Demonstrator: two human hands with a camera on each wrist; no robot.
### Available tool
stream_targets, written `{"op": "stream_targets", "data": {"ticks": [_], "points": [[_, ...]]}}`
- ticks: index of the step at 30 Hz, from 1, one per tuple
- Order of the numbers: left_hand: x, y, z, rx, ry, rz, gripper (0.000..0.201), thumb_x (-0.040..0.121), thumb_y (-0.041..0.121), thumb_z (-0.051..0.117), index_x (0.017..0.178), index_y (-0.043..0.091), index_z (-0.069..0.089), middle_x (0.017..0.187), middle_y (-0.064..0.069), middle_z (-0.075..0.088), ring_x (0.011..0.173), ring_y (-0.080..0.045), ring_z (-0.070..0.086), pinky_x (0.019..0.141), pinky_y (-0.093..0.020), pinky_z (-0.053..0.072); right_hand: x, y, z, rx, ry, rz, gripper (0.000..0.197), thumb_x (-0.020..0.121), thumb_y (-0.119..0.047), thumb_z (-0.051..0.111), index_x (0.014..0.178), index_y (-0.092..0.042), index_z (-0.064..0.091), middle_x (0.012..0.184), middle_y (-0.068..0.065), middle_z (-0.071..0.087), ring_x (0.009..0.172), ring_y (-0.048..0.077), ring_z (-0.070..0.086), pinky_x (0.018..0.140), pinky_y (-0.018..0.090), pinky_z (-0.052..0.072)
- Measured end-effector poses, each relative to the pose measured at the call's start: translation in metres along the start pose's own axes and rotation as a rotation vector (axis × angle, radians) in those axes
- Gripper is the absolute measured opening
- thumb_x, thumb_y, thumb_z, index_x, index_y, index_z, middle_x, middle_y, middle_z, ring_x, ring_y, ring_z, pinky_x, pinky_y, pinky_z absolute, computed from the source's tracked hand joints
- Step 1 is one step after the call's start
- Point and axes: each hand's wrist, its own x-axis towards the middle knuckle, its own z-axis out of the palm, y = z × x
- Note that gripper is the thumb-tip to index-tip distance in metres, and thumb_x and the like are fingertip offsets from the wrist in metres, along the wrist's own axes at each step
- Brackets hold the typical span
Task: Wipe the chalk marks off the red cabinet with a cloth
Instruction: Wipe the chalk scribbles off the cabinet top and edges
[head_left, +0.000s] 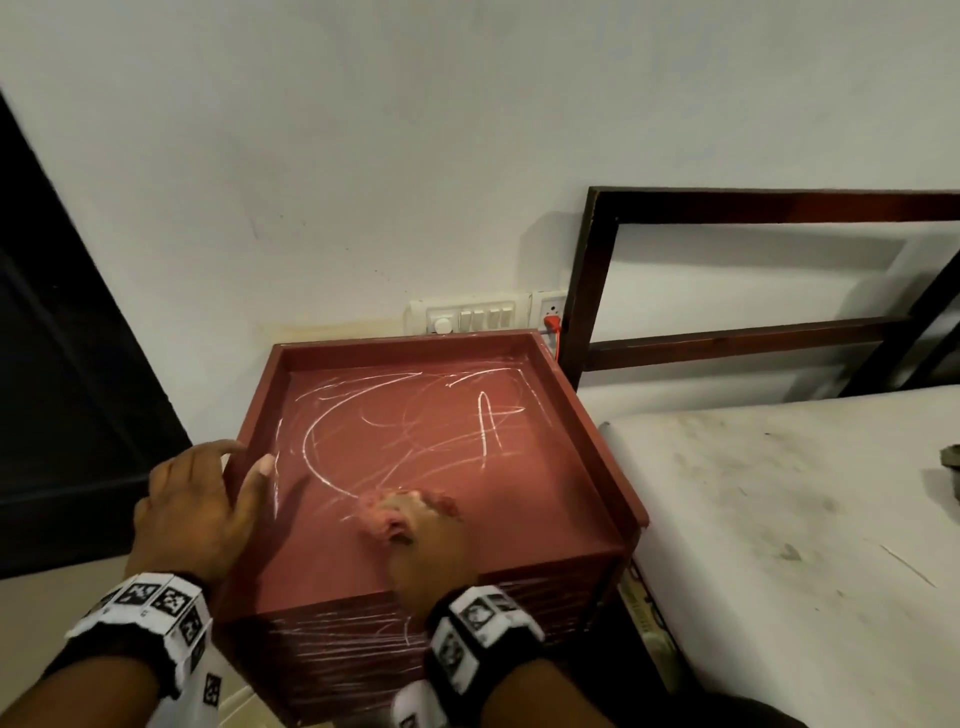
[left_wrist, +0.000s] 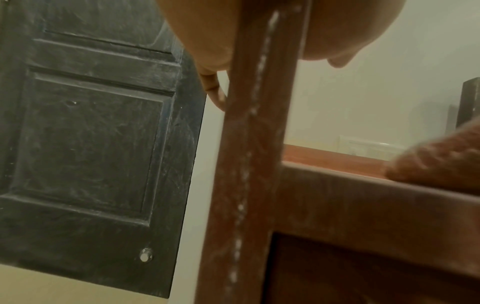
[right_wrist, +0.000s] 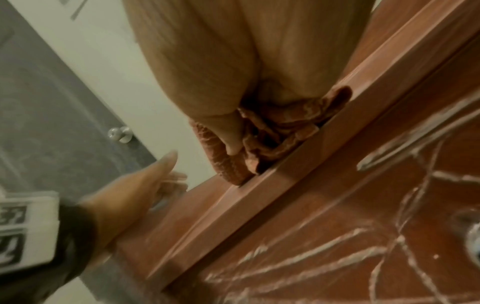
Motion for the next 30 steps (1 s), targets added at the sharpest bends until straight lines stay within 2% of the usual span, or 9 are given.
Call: {"op": "stream_targets", "data": {"ticks": [5,8,10,12,15,18,20,23,30], "points": [[-0.009,0.0,0.004,0.028,0.042,-0.008,0.072,0.09,0.07,0.026,0.121,0.018,0.066,0.126,-0.014,0.066,0.123,-0.043,0.053,0.096,-0.061,0.047,-0.004,-0.009,0.03,-0.075,-0.249,-0.189,0.051,0.08,-0.028,0.045,0.129,-0.034,0.058,0.135,-0.008,0.059,0.129,0.018,0.05,0.113,0.033,0.036],[-0.008,-0.004,0.003,0.019,0.072,-0.031,0.072,0.091,0.07,0.025,0.122,0.018,0.065,0.128,-0.011,0.065,0.125,-0.041,0.052,0.097,-0.061,0.047,-0.006,0.023,-0.019,0.024,-0.178,-0.249,0.043,0.084,-0.007,0.056,0.123,-0.022,0.068,0.131,-0.007,0.063,0.12,-0.004,0.053,0.108,0.03,0.041],[-0.007,-0.004,0.006,0.001,0.066,-0.042,0.071,0.093,0.069,0.026,0.125,0.018,0.064,0.13,-0.011,0.064,0.128,-0.04,0.051,0.098,-0.061,0.046,-0.007,0.072,-0.062,-0.005,-0.049,-0.087,0.046,0.085,0.001,0.056,0.123,-0.021,0.068,0.133,-0.008,0.061,0.122,-0.004,0.053,0.112,0.029,0.038],[-0.004,-0.008,0.009,-0.008,0.059,-0.067,0.066,0.1,0.067,0.031,0.13,0.017,0.062,0.135,-0.011,0.063,0.131,-0.039,0.049,0.1,-0.061,0.045,-0.004,0.111,-0.095,-0.141,0.072,0.147,0.046,0.092,-0.009,0.051,0.132,-0.029,0.059,0.142,-0.002,0.055,0.131,0.016,0.051,0.113,0.032,0.037],[0.001,-0.015,0.014,-0.052,0.084,-0.109,0.057,0.105,0.057,0.04,0.133,0.012,0.06,0.138,-0.016,0.06,0.134,-0.041,0.047,0.102,-0.061,0.043,0.004,0.108,-0.089,-0.156,0.177,0.306,0.039,0.097,-0.018,0.042,0.132,-0.028,0.058,0.139,0.002,0.057,0.129,0.025,0.053,0.11,0.033,0.035],[0.003,-0.017,0.016,-0.074,0.113,-0.123,0.053,0.106,0.053,0.042,0.13,0.01,0.061,0.136,-0.019,0.062,0.132,-0.043,0.048,0.1,-0.06,0.044,0.014,0.04,-0.035,-0.163,0.062,0.228,0.053,0.092,-0.026,0.023,0.134,-0.023,0.055,0.141,0.007,0.055,0.128,0.028,0.053,0.109,0.035,0.036],[0.002,-0.017,0.016,-0.069,0.122,-0.092,0.054,0.107,0.053,0.037,0.127,0.011,0.063,0.133,-0.016,0.064,0.13,-0.042,0.05,0.098,-0.059,0.046,0.017,-0.017,0.018,-0.11,-0.1,0.003,0.064,0.086,-0.031,0.02,0.136,-0.016,0.056,0.143,0.01,0.052,0.133,0.03,0.048,0.113,0.037,0.03],[0.002,-0.02,0.015,-0.105,0.124,-0.074,0.051,0.109,0.048,0.033,0.122,0.009,0.065,0.128,-0.015,0.066,0.126,-0.041,0.051,0.097,-0.056,0.046,0.018,-0.074,0.067,-0.096,-0.311,-0.084,0.052,0.092,-0.025,0.042,0.142,-0.017,0.048,0.155,0.006,0.037,0.147,0.029,0.025,0.123,0.042,0.013],[0.002,-0.022,0.015,-0.156,0.123,-0.126,0.041,0.11,0.037,0.038,0.123,0.008,0.064,0.127,-0.015,0.066,0.126,-0.04,0.05,0.1,-0.054,0.044,0.006,-0.013,0.015,-0.014,-0.366,-0.239,0.044,0.093,-0.011,0.05,0.132,-0.027,0.061,0.147,-0.005,0.049,0.135,0.006,0.039,0.122,0.031,0.02]]}}
